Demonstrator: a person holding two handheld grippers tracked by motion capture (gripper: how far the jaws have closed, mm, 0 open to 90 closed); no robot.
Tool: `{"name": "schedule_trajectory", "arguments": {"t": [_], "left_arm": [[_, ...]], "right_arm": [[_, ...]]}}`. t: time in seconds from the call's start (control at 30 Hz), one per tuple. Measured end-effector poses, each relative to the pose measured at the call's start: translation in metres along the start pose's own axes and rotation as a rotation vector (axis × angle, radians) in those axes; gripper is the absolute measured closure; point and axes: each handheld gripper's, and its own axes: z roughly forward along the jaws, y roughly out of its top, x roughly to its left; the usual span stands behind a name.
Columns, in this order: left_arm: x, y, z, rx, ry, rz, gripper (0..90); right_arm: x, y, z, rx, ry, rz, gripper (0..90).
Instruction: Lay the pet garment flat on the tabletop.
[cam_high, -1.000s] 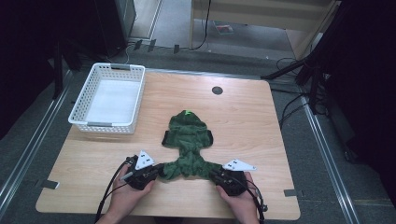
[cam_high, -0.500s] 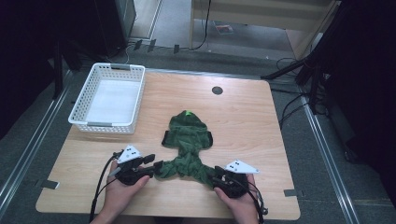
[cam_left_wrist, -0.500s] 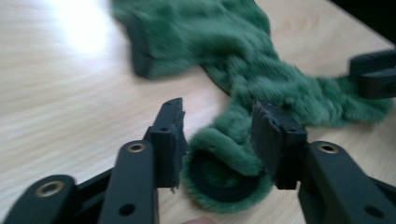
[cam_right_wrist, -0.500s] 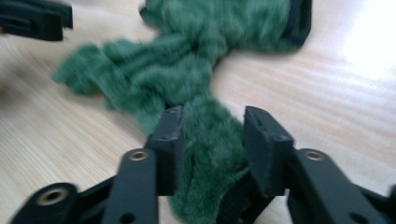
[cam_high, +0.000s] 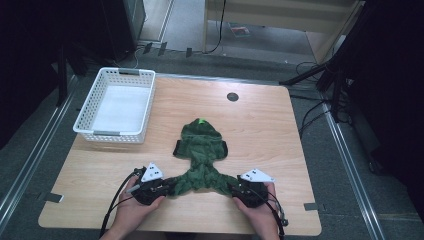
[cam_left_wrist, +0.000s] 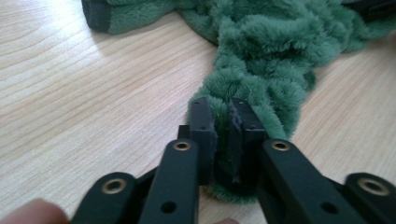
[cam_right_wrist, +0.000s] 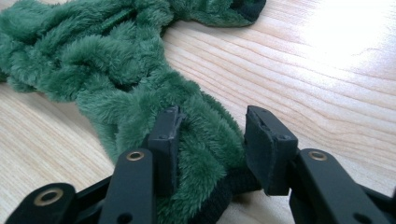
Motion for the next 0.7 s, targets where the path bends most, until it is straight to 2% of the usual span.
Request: {"name": "schedule_trajectory", "arguments": {"t": [0.1, 0.2, 0.27, 0.33, 0.4, 0.43, 0.5, 0.57, 0.6, 0.63, 0.7], "left_arm": [[0.007, -0.002, -0.003, -0.049, -0.034, -0.046, 66.6], [0.015, -0.003, -0.008, -0.093, -0.026, -0.075, 58.7], [0.019, -0.004, -0.01, -0.108, -0.041, -0.096, 57.4], [0.02, -0.004, -0.009, -0.108, -0.04, -0.095, 57.3], [0.018, -0.005, -0.006, -0.097, -0.046, -0.084, 58.1], [0.016, -0.006, -0.004, -0.092, -0.042, -0.076, 58.9], [0.014, -0.007, -0.003, -0.088, -0.036, -0.061, 60.8], [0.015, -0.007, -0.003, -0.088, -0.038, -0.067, 62.6], [0.016, -0.007, -0.003, -0.086, -0.04, -0.071, 64.1], [0.017, -0.008, -0.003, -0.083, -0.042, -0.077, 65.4], [0.016, -0.008, -0.002, -0.078, -0.042, -0.072, 67.5]], "right_arm": [[-0.001, -0.001, -0.003, -0.029, 0.021, 0.001, 54.3], [-0.005, 0.001, -0.009, -0.083, 0.038, 0.029, 52.2], [-0.009, 0.005, -0.013, -0.125, 0.036, 0.053, 52.4], [-0.016, 0.02, -0.015, -0.169, 0.034, 0.085, 54.7], [-0.022, 0.046, -0.009, -0.218, 0.034, 0.108, 56.2], [-0.024, 0.056, -0.004, -0.218, 0.034, 0.093, 56.1], [-0.027, 0.083, 0.019, -0.178, 0.034, 0.052, 56.0], [-0.032, 0.105, 0.047, -0.125, 0.046, 0.064, 55.4], [-0.035, 0.115, 0.064, -0.099, 0.03, 0.062, 55.5], [-0.036, 0.12, 0.074, -0.087, 0.017, 0.058, 55.9], [-0.041, 0.127, 0.098, -0.032, 0.029, 0.065, 55.6]]}}
